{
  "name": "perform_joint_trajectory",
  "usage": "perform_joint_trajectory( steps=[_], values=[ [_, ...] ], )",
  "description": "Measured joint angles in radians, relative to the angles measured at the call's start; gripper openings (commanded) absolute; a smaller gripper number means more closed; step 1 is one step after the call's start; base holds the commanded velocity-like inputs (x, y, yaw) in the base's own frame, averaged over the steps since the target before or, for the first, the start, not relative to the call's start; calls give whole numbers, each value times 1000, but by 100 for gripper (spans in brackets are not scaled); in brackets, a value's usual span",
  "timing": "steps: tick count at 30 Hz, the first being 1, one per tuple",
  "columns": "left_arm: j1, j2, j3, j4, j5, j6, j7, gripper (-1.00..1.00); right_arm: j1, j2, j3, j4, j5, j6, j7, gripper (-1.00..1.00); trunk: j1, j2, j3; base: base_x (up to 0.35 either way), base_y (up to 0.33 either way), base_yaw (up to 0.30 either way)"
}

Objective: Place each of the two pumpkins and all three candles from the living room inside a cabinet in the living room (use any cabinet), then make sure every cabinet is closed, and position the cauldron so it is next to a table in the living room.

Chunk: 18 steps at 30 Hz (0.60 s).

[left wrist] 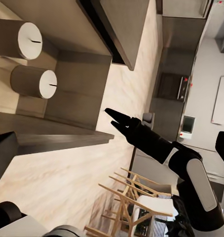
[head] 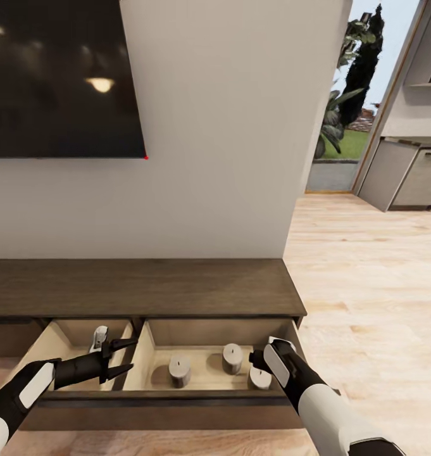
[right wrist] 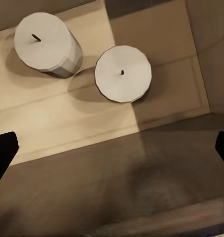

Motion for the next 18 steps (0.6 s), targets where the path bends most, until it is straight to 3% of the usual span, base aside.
perform_joint_trajectory(
  steps=[18],
  values=[
    [0,0,0,0,0,0,1,100,0,3,2,0,0,0,0,100,-69,126,56,0,0,0]
  ],
)
